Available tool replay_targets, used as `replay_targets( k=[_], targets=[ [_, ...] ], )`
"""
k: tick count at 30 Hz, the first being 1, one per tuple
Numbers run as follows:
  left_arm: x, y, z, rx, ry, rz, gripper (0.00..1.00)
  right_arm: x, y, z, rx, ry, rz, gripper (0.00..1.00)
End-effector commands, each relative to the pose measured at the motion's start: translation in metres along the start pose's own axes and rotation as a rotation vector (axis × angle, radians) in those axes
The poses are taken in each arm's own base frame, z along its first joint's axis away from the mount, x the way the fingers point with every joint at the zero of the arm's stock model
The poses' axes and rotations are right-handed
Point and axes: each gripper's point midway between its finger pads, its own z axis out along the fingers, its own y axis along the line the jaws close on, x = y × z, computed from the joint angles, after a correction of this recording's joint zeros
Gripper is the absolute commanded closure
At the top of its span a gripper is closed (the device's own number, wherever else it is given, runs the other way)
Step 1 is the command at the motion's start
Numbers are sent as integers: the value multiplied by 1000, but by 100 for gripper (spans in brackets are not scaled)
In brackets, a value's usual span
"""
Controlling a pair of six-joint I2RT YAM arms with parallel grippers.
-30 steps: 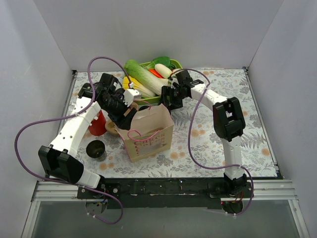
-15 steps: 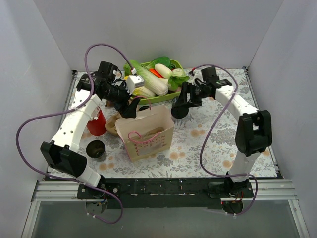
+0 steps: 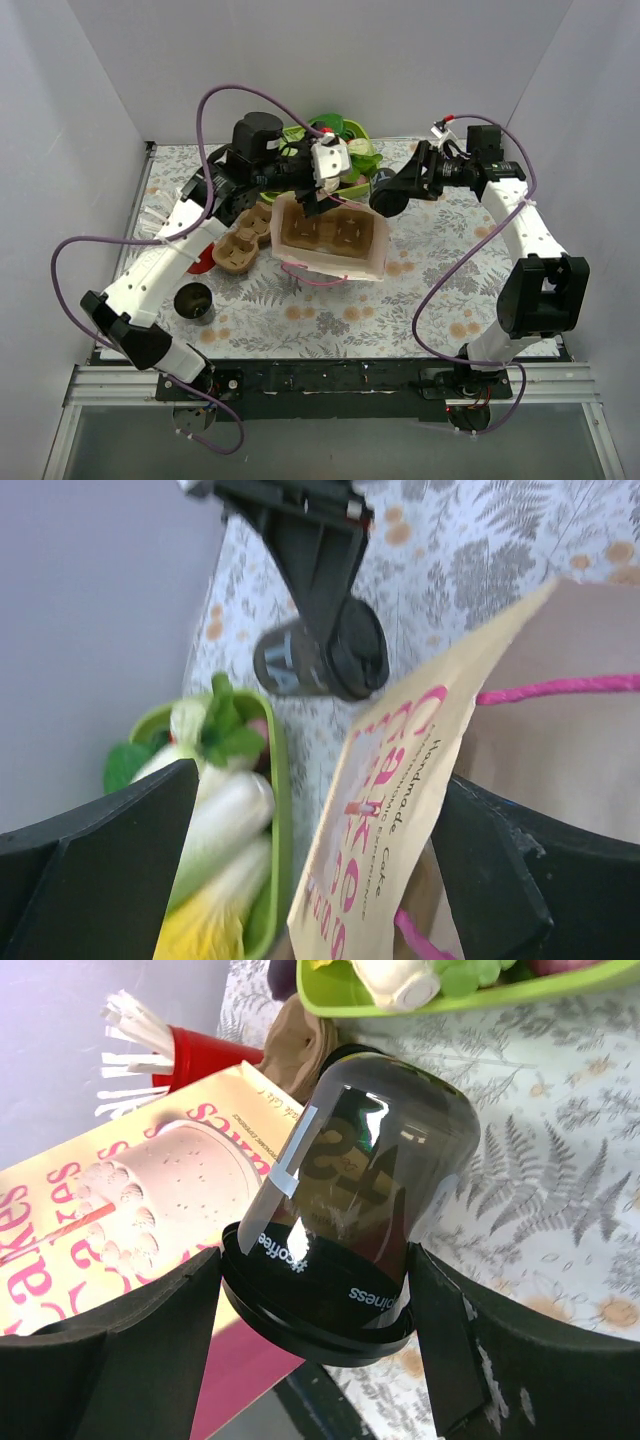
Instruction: Pack the takeout coffee
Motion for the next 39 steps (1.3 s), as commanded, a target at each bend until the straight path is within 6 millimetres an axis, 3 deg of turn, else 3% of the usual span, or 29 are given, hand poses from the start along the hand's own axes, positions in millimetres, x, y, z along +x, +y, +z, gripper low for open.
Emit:
replay_targets(
  k=[1,4,6,7,9,12,14,16,19,24,26,28,31,36,38,39],
  targets=[
    [-39,18,20,-43,-88,129,6,13,14,-17,-90,-3,106,29],
    [-15,18,31,-42,-8,47,8,18,6,-25,-72,-21,140,29],
    [-12,14,32,-31,5,-8,10,18,-5,-35,-44,-45,177,30],
    [2,2,38,30,47,-53,12,17,-8,-38,-35,-52,185,29],
    [-3,-6,37,76,56,-141,19,14,-14,-44,-19,-70,195,29],
    [19,-41,42,212,131,-317,21,9,-26,-51,10,-94,219,30],
    [17,-52,34,237,101,-335,17,6,-35,-56,31,-111,241,30],
    [31,-68,34,291,137,-361,14,8,-45,-59,57,-118,259,30],
    [36,-75,36,349,161,-416,11,11,-55,-61,77,-121,275,31],
    [38,-73,44,388,156,-521,7,13,-60,-60,84,-118,271,32],
    [47,-75,47,396,177,-511,6,14,-62,-60,92,-120,273,33],
    [74,-78,52,387,276,-495,7,15,-64,-60,96,-120,275,33],
    [84,-66,54,345,336,-462,9,16,-67,-60,103,-122,273,33],
    [77,-44,50,263,312,-333,7,18,-70,-58,103,-121,285,33],
    [59,-33,43,207,252,-279,7,16,-69,-58,104,-121,283,33],
    [61,-30,41,168,247,-295,6,10,-66,-60,104,-131,269,33]
  ],
)
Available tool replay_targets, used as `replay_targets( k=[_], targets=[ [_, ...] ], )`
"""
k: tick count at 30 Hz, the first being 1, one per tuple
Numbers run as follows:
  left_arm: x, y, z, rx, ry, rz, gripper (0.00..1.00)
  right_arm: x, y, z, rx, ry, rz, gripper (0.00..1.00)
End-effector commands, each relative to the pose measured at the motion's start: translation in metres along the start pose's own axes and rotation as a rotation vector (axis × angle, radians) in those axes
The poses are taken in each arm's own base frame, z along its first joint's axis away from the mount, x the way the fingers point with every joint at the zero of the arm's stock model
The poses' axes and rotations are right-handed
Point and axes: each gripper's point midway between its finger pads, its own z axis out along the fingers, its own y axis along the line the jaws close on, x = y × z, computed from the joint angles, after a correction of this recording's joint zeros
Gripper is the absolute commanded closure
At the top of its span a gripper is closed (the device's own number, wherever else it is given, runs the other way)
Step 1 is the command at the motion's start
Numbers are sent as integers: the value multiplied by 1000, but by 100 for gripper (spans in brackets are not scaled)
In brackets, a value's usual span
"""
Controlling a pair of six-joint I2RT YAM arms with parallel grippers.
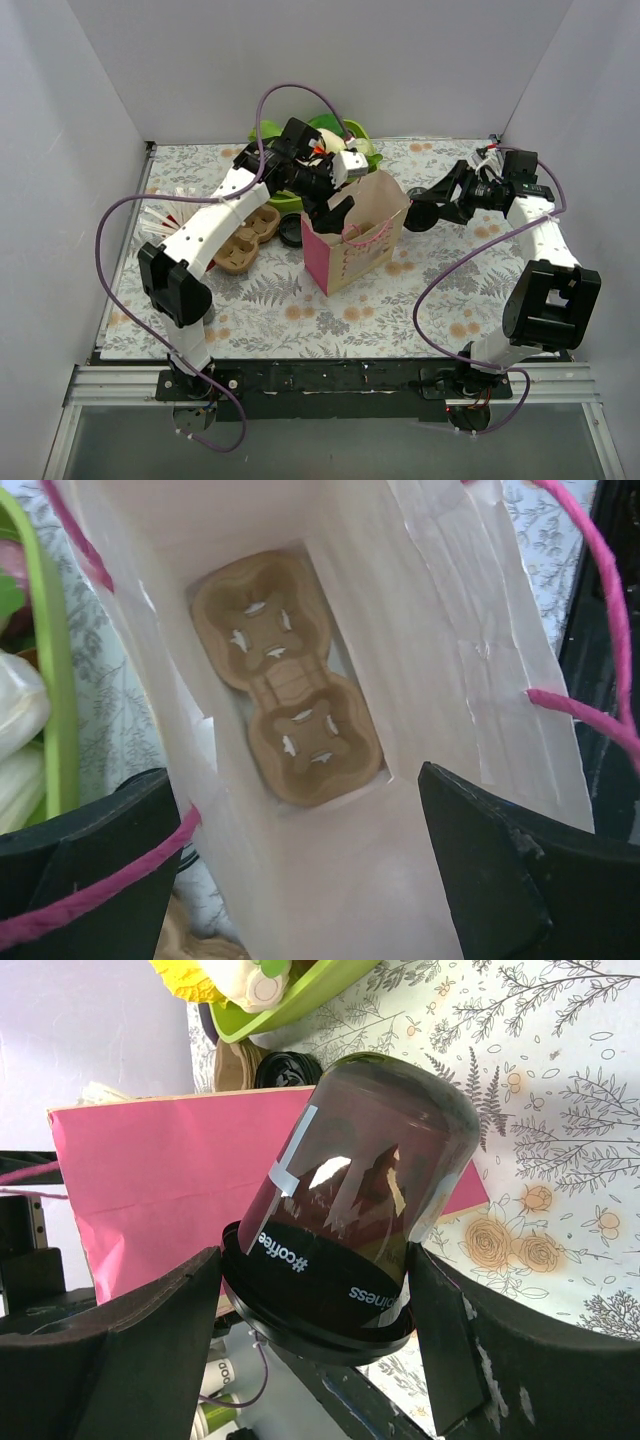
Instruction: Pack the takeout coffee
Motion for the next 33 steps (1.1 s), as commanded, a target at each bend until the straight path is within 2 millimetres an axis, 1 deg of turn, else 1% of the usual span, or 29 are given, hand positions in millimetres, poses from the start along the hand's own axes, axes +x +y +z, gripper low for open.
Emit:
replay_targets(
  k=[1,2,3,4,7,8,9,10,11,12,13,14,15,16,17,18,19,20,21,22,23,24,26,27,29,30,31,32,33],
  targets=[
    [-52,13,-49,-216,-201,148,6,-11,11,-7,-17,-30,-50,33],
    [-66,13,-75,-310,-265,169,5,-14,14,-10,-18,-36,-55,33],
    [-63,16,-76,-342,-287,163,4,-17,16,-13,-20,-45,-67,33],
    [-85,21,-92,-407,-377,200,3,-24,19,-21,-17,-69,-78,32],
    [-111,19,-133,-514,-473,243,2,-30,19,-35,-4,-102,-70,32],
    [-117,15,-141,-519,-493,261,2,-31,20,-40,-2,-113,-74,32],
    [-126,2,-151,-489,-531,299,2,-30,18,-43,4,-115,-61,32],
    [-132,-7,-156,-466,-553,344,2,-31,17,-49,9,-131,-57,32],
    [-139,-17,-163,-443,-580,378,2,-27,13,-51,9,-128,-39,31],
    [-143,-28,-164,-400,-601,407,2,-24,10,-52,10,-129,-20,31],
    [-146,-39,-157,-334,-608,428,2,-23,10,-56,8,-137,-13,30],
    [-153,-51,-153,-296,-615,463,2,-19,6,-56,9,-134,8,30],
    [-154,-56,-144,-269,-605,472,2,-20,7,-57,2,-139,27,29],
    [-151,-55,-125,-242,-573,480,2,-21,8,-59,-6,-148,33,28],
    [-155,-66,-112,-217,-567,538,2,-23,9,-60,-15,-152,39,27],
    [-149,-67,-93,-203,-541,558,2,-24,12,-60,-23,-154,50,27],
    [-153,-65,-82,-230,-536,582,2,-29,14,-61,-35,-162,48,27],
    [-153,-73,-57,-215,-504,685,2,-31,14,-61,-43,-164,52,27],
    [-152,-72,-39,-216,-488,713,2,-33,17,-62,-52,-168,68,27],
    [-150,-72,-27,-218,-469,734,2,-35,17,-62,-61,-171,72,28],
    [-146,-72,-9,-208,-442,758,2,-36,18,-62,-66,-173,76,27],
    [-143,-72,2,-204,-430,775,2,-36,19,-63,-71,-174,83,27],
    [-151,-75,13,-209,-454,794,2,-36,20,-64,-79,-176,100,27],
    [-150,-75,24,-203,-446,816,2,-36,20,-65,-79,-177,106,27],
    [-150,-83,40,-189,-446,853,3,-34,20,-65,-82,-179,126,27],
    [-148,-83,50,-191,-436,865,3,-33,20,-65,-82,-178,133,27],
    [-151,-82,56,-211,-448,886,3,-31,18,-64,-81,-175,146,26],
    [-152,-88,64,-210,-452,904,3,-31,18,-64,-81,-175,152,26],
    [-153,-85,69,-235,-443,904,4,-30,18,-64,-80,-174,157,27]
  ],
)
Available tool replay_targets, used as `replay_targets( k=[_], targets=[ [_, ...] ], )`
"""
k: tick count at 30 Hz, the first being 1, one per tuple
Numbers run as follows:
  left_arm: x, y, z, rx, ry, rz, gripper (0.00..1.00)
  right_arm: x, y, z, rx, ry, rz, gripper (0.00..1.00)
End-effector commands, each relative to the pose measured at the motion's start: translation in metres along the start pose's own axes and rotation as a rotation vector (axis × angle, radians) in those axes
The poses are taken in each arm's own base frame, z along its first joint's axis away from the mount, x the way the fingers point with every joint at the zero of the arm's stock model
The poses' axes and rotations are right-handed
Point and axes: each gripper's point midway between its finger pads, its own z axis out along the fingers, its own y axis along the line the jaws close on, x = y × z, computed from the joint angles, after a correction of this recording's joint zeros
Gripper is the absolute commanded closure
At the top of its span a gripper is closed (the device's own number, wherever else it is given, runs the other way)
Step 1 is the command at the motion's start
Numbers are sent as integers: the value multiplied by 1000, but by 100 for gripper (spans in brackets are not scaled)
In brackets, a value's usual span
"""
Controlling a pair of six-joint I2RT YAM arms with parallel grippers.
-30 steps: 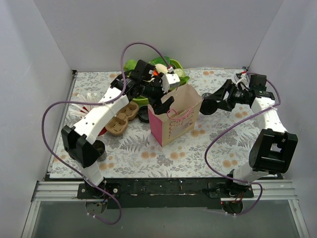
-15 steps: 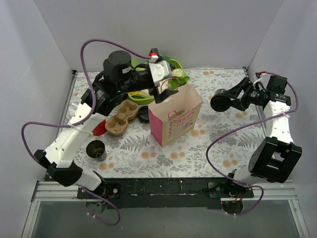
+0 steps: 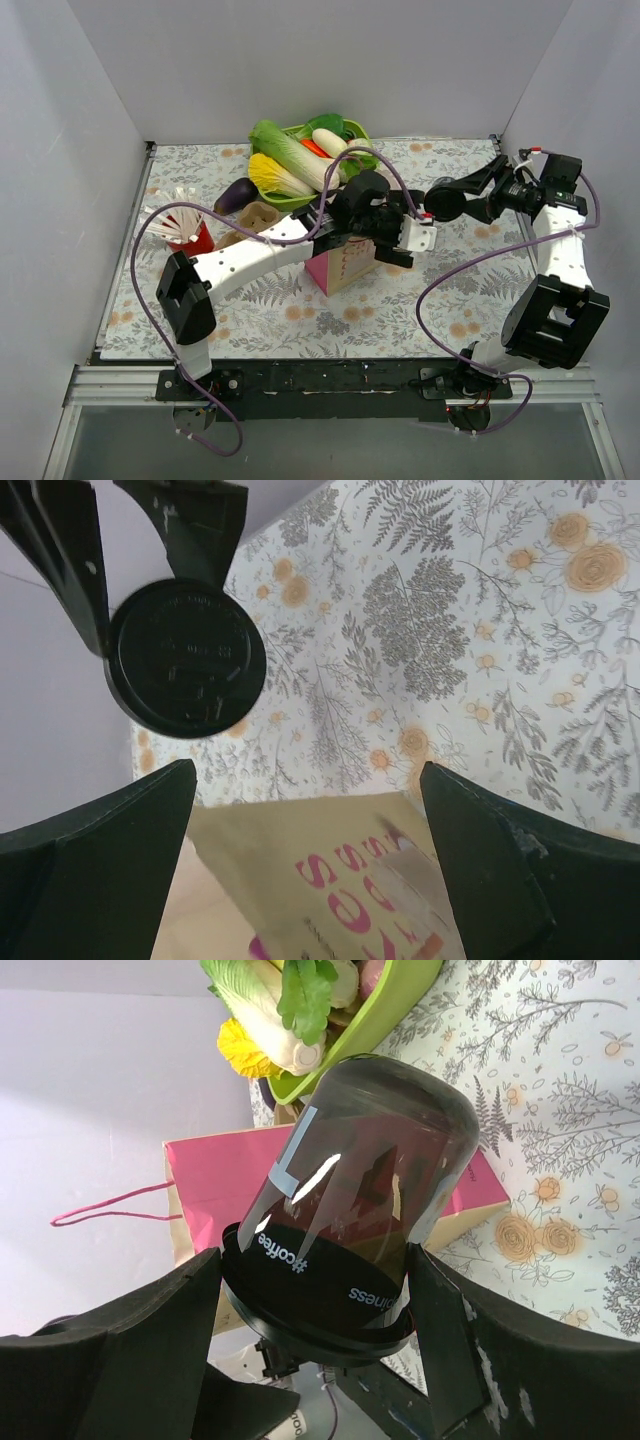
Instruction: Pack the takeout coffee
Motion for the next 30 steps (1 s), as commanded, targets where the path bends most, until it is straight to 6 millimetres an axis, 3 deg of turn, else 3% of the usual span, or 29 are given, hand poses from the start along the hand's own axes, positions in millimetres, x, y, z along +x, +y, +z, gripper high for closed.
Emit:
replay_targets(
  k=[1,8,15,19,24,30],
  targets=[
    [-43,26,6,-152,-87,167,4,4,9,-5,-38,-5,15,26],
    [-34,39,33,-252,-65,149,4,11,1,-3,-29,11,66,27],
    [-17,37,54,-252,-35,133,4,5,7,-4,-29,5,61,27],
    [-10,42,59,-287,-19,119,4,8,5,-5,-28,9,71,27],
    [-16,58,56,-371,-38,111,4,16,1,-5,-21,16,85,27],
    [-14,59,58,-383,-34,99,4,17,0,-6,-13,15,90,27]
  ],
)
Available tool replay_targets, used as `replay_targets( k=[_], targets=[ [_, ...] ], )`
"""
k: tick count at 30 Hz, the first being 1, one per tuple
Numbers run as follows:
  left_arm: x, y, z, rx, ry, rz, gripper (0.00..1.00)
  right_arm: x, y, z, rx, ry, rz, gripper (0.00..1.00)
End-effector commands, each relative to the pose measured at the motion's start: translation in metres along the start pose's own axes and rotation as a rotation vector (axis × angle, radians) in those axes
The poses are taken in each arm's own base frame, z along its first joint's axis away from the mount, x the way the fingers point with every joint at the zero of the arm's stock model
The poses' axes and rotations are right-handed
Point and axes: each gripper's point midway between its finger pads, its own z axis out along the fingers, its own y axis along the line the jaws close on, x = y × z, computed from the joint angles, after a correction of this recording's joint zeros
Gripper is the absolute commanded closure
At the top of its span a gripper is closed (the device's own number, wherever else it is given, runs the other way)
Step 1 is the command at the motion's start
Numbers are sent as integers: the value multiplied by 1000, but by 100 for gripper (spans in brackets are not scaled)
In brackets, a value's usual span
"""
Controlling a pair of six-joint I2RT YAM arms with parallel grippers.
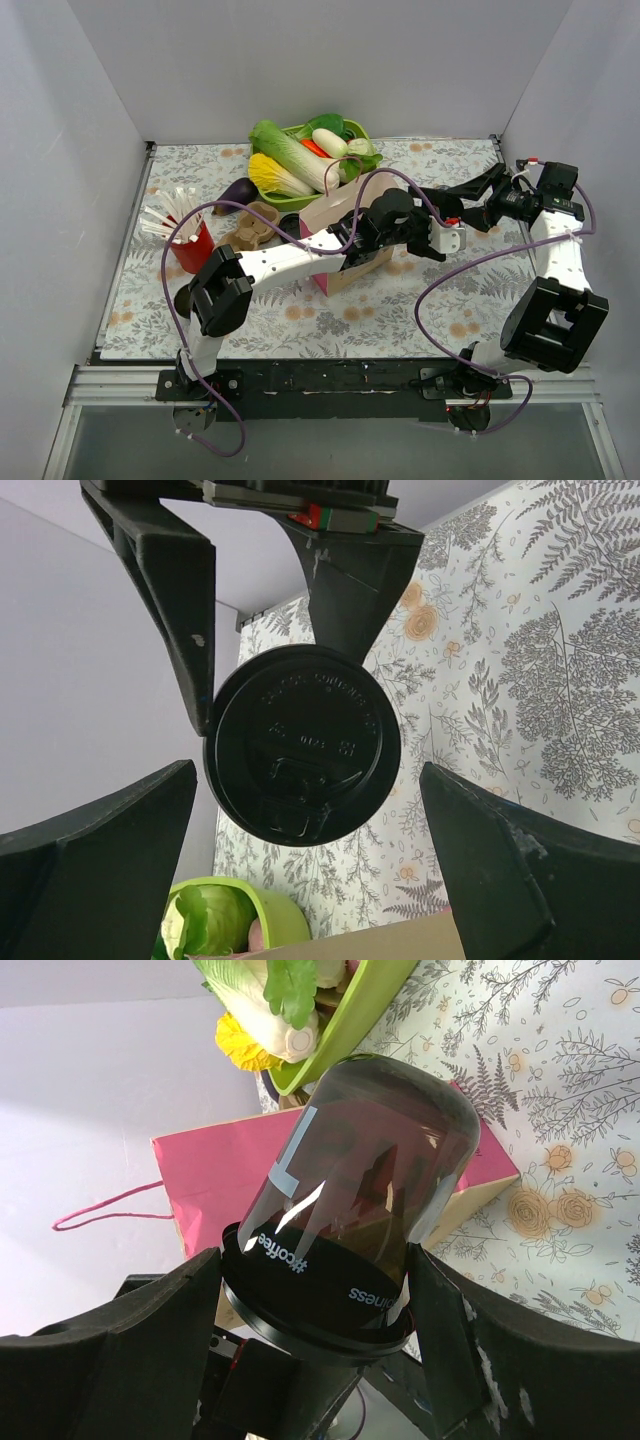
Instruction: Pack the takeout coffee
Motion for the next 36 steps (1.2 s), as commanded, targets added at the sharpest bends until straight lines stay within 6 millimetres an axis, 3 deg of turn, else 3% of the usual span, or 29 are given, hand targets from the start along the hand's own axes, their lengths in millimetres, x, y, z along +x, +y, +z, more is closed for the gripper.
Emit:
replay_targets(
  k=[1,16,30,36],
  targets=[
    [-19,28,-6,-80,-40,-7,4,5,13,-8,-30,-4,-21,27],
    [-16,18,9,-36,-42,-6,12,8,12,-9,-23,-8,-8,26],
    [-9,8,9,0,-23,22,20,6,13,-8,-26,-6,3,26],
    [-9,9,5,-18,-25,24,16,5,13,-7,-30,-6,11,25]
  ],
)
